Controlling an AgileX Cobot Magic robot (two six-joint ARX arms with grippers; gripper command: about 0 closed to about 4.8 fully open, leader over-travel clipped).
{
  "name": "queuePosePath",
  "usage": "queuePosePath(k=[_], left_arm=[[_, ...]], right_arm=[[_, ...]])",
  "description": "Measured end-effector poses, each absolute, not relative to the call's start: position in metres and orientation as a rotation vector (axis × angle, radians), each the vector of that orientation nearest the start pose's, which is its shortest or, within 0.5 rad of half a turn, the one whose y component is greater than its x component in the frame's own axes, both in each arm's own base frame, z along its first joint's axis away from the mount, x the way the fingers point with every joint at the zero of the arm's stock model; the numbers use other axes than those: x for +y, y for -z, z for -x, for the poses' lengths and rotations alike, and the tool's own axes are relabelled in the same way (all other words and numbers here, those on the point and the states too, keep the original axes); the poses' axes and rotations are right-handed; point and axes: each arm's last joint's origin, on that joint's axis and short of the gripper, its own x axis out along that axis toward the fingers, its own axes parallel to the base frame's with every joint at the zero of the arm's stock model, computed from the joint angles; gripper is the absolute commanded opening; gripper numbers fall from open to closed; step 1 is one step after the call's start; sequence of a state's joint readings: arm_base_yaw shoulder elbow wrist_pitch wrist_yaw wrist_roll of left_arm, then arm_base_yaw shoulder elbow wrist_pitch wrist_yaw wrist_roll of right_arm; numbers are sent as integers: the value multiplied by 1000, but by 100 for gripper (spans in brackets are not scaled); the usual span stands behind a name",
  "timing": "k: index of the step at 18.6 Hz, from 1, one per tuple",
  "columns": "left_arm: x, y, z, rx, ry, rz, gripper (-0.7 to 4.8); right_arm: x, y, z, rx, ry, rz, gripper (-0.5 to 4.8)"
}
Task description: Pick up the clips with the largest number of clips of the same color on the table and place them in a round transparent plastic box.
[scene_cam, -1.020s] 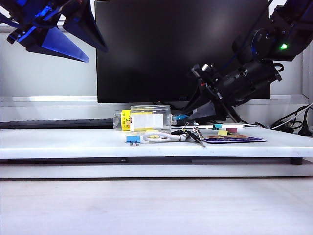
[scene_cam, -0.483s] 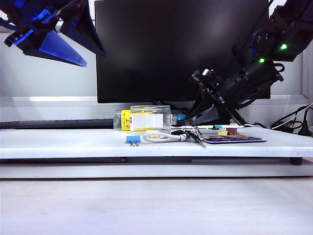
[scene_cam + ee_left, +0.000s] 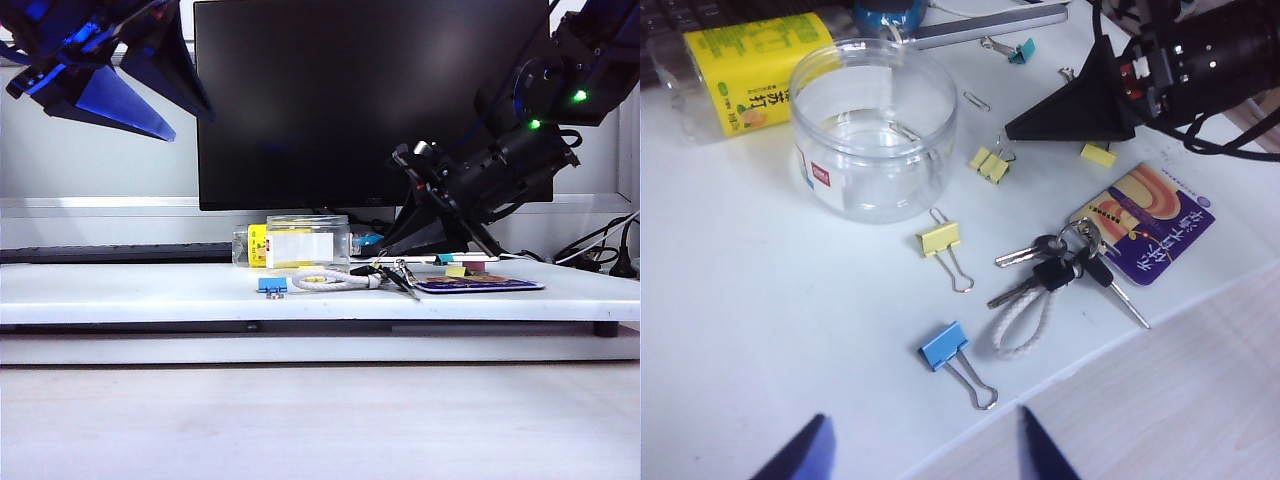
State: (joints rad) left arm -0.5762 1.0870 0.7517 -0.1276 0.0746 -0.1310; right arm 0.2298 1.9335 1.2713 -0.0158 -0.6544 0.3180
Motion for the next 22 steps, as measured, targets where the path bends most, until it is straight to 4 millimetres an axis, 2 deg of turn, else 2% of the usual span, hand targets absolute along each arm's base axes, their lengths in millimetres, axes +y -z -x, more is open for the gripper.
queuePosePath(k=[5,6,8,9,17,19,22], left_arm=[[-129,-269,-195,508,606,4,247],[-129,-269,-195,515,605,2,246],[-129,-268,-195,520,605,1,247],[-129,-268,-195,522,604,1,246],[-128,-264,-193,562,599,-10,246],[-128,-264,-193,570,598,-12,246],[-128,-264,-193,572,598,-13,246]], right_arm=[[120,-181,-399,846,-747,-430,80],[123,-181,-399,845,-755,-426,70],[127,-182,-398,836,-768,-420,9],[128,-182,-398,829,-771,-417,-1],[128,-183,-398,825,-796,-428,-1],[127,-190,-397,811,-805,-427,-1],[126,-215,-392,736,-830,-414,-1]])
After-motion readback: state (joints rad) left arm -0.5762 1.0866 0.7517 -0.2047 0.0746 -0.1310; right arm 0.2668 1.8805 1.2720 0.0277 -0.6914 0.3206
